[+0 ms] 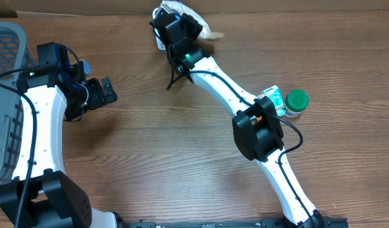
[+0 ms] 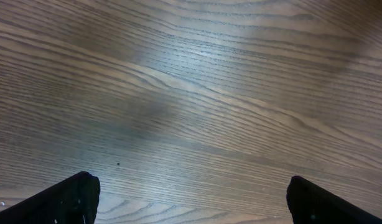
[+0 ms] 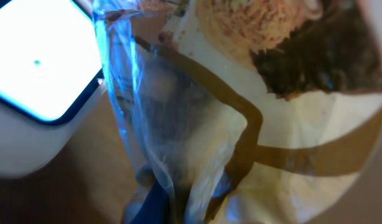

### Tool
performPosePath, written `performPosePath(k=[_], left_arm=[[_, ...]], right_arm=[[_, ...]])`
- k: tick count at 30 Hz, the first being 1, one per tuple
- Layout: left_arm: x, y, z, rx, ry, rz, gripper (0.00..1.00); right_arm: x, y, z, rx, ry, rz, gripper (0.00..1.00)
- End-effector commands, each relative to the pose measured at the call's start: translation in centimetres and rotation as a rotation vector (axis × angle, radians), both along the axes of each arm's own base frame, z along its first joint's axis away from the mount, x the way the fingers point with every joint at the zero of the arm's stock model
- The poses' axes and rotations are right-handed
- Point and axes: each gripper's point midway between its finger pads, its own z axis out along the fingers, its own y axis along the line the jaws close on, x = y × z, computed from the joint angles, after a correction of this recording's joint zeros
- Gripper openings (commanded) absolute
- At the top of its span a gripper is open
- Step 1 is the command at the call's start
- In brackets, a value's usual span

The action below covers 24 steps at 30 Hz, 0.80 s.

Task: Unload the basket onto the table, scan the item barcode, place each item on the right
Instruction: 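Carry the bean bag up and hold it at the white scanner, then carry the bean bag back and lower it beside the jar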

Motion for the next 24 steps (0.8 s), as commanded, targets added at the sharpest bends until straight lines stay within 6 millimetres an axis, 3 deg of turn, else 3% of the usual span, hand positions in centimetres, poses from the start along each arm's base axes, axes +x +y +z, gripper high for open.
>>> performPosePath(k=[1,7,11,16,20,24], left_arm=[[-0.1,0.0,-0.4,0.001,0.014,0.002,0.99],[-0.1,0.0,-0.4,0.001,0.014,0.002,1.00],[-0.1,0.0,-0.4,0.001,0.014,0.002,0.99],[-0.1,0.0,-0.4,0.001,0.014,0.002,1.00],[-0.1,0.0,-0.4,0.001,0.014,0.002,1.00],[-0.1,0.0,-0.4,0.001,0.014,0.002,1.00]], right_arm=[[-2.4,-0.4,12.6,0.274,-0.143,-0.015,0.04],[-8.8,-2.3,19.2,0.645,-0.022,-0.039,0.04],[-13.3,-5.1,21.1,0.882,0.120,-0.123,0.04],[-16.7,-10.0,19.0,1.057,0.321,-0.345,0.04],[-17.3,-14.5,15.4,1.135,0.439,-0.590,0.04],[-17.1,-16.3,11.8,1.199,0.578,-0.667,0.04]])
